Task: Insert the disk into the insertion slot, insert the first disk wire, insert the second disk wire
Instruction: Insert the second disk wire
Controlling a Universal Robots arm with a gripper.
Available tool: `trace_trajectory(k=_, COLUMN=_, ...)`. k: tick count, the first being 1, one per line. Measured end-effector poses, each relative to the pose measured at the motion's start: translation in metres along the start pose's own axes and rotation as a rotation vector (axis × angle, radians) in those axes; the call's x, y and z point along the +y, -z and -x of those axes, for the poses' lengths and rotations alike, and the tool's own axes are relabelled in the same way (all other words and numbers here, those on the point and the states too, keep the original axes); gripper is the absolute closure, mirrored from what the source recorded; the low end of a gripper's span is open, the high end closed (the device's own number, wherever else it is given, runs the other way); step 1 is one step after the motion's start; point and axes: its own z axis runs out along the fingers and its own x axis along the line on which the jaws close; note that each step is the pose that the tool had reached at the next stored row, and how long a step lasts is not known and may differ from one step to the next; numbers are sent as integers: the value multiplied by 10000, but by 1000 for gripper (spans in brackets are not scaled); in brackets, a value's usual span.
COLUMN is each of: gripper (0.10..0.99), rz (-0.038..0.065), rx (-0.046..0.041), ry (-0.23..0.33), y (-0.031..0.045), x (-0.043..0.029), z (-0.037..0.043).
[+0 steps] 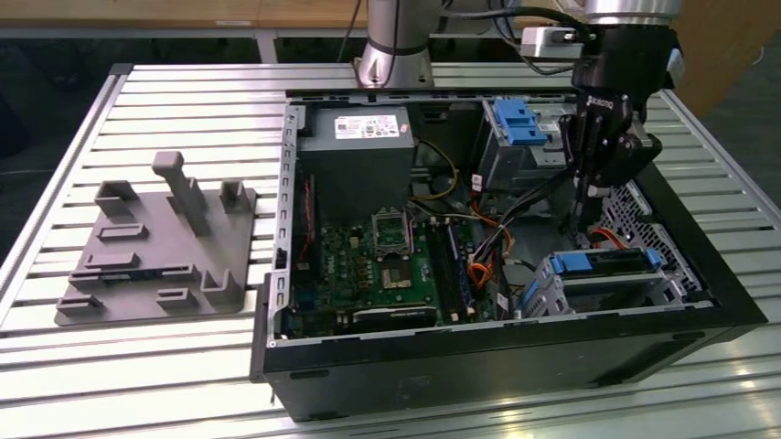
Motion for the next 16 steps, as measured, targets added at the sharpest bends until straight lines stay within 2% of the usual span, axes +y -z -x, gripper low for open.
trace_trajectory(k=5, gripper=945, rz=-747, rx=-334, ry=-243, y=-1, x=-2, z=-2)
trace_trajectory(k=6, gripper=945, rz=-887, rx=-398, ry=-290, y=-1, x=-2, z=-2)
trace_trajectory(k=7, gripper=945, rz=-984, rx=-438, ry=-320, y=-1, x=-2, z=-2)
trace_trajectory(k=14, gripper=945, rz=-996, rx=-467, ry=-327, y=-1, x=-2, z=-5)
trace_trajectory(k=15, gripper=945, rz=-936, rx=-469, ry=-306, y=-3, x=-2, z=-7)
trace_trajectory(k=16, gripper=945, rz=-822, rx=-468, ry=-253, y=-4, x=-3, z=-9)
